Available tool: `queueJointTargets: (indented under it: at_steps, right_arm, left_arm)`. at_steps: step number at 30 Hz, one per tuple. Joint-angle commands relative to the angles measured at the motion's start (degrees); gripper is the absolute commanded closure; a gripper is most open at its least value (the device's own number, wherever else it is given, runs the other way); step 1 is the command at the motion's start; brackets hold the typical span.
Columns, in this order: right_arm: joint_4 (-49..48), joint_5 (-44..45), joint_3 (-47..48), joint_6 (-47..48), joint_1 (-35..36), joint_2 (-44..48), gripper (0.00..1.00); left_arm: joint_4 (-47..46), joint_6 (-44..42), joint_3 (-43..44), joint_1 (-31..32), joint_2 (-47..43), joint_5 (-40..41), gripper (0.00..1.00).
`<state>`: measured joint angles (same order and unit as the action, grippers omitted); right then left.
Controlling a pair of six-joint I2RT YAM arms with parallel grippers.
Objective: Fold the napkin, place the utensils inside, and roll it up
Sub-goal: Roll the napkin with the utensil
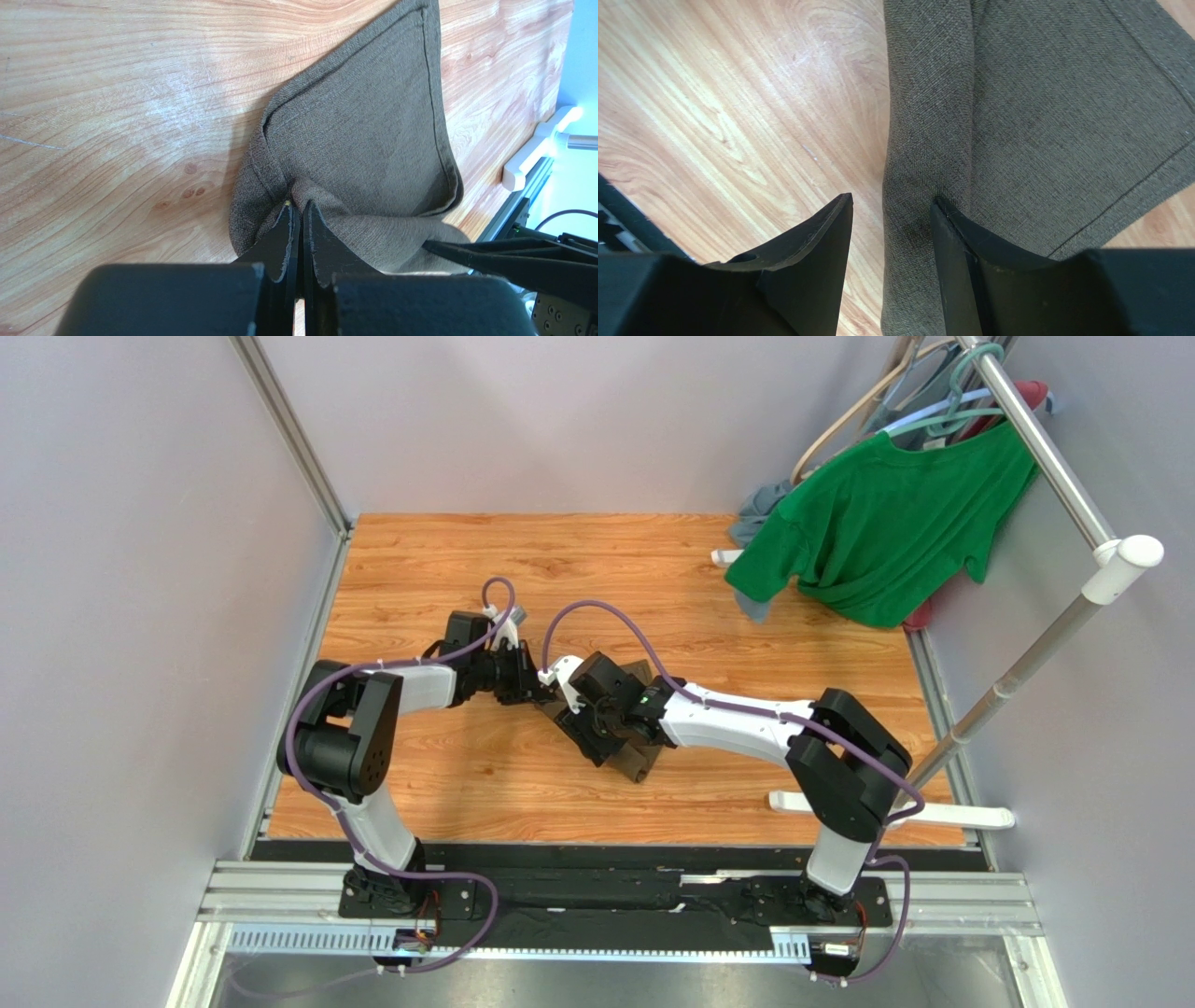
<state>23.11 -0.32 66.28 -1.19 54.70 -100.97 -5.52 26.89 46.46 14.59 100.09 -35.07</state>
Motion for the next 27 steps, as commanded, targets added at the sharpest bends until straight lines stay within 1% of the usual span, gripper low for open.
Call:
queueJointTargets:
  at_steps: [1,8,13,19,27]
  right_arm:
    - [-2.9,4.36,-1.06,2.51,-0.03,0.5,0.5]
    - [-2.9,4.1,-1.95,2.95,0.06,3.93,0.5]
    - [-3.07,4.71,-1.94,3.65,0.23,4.73,0.5]
    - [-3.07,4.71,-1.59,4.18,0.23,1.57,0.49]
    - [-3.95,2.34,-2.91,3.48,0.23,-0.72,0.51]
  left_arm:
    - [3.41,-1.76,0.13,0.09,1.77,2.81,1.0]
    - [3.59,-1.93,0.21,0.09,2.47,2.81,1.0]
    - [3.76,-1.93,0.56,0.09,2.74,2.55,1.0]
    - [4.02,-1.93,0.74,0.09,2.74,2.64,1.0]
    - [4.02,-1.76,0.83,0.09,2.65,2.46,1.0]
